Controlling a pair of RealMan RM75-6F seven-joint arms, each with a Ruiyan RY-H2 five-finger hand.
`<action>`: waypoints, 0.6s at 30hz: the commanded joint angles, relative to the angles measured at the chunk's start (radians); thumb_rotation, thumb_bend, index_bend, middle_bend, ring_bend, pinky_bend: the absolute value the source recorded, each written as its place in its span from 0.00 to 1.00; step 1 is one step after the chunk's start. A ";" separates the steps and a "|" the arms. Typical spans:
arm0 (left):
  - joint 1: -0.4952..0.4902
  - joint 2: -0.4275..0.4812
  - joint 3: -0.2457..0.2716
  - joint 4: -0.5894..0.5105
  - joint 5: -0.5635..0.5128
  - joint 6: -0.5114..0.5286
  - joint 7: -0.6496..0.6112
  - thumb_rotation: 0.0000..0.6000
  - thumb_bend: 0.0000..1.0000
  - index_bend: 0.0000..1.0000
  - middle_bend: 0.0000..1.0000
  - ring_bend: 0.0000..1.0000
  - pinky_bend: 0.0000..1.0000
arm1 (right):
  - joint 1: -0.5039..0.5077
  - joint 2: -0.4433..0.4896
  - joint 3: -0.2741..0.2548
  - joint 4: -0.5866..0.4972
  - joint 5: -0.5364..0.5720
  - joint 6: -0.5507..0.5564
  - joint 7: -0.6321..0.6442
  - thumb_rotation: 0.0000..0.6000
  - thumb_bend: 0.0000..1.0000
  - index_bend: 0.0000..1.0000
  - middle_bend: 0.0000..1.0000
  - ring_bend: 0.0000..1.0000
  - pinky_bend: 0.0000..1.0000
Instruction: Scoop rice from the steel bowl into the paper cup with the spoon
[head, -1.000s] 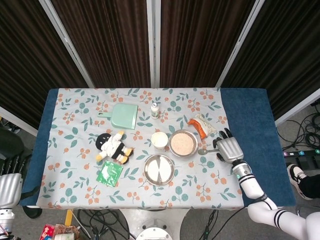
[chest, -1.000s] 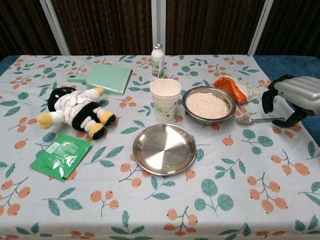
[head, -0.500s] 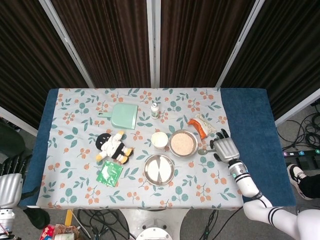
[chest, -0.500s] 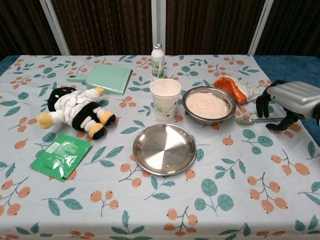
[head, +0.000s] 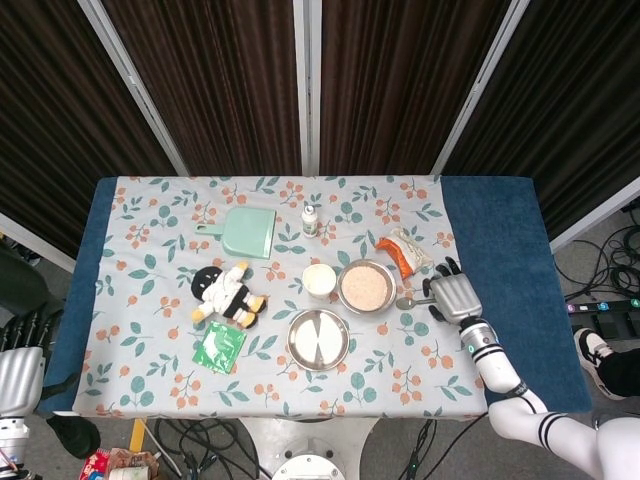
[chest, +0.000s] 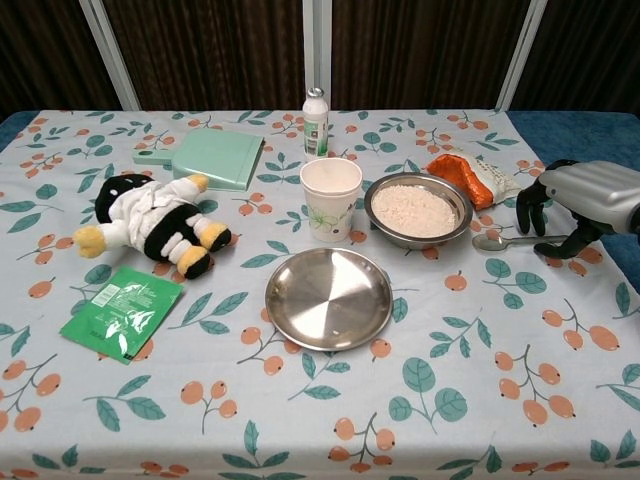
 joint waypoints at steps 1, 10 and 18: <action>0.000 0.000 0.000 -0.001 -0.002 0.000 0.000 1.00 0.07 0.18 0.12 0.06 0.04 | 0.002 0.000 -0.002 0.000 0.002 -0.004 -0.004 1.00 0.26 0.49 0.51 0.18 0.07; 0.004 -0.002 0.002 0.003 -0.003 0.003 -0.006 1.00 0.07 0.18 0.12 0.06 0.04 | 0.012 -0.005 -0.002 0.007 0.018 -0.025 -0.016 1.00 0.27 0.50 0.51 0.18 0.07; 0.007 -0.007 0.004 0.010 0.000 0.007 -0.010 1.00 0.07 0.18 0.12 0.06 0.04 | 0.019 -0.008 -0.007 0.008 0.022 -0.038 -0.021 1.00 0.29 0.53 0.53 0.19 0.07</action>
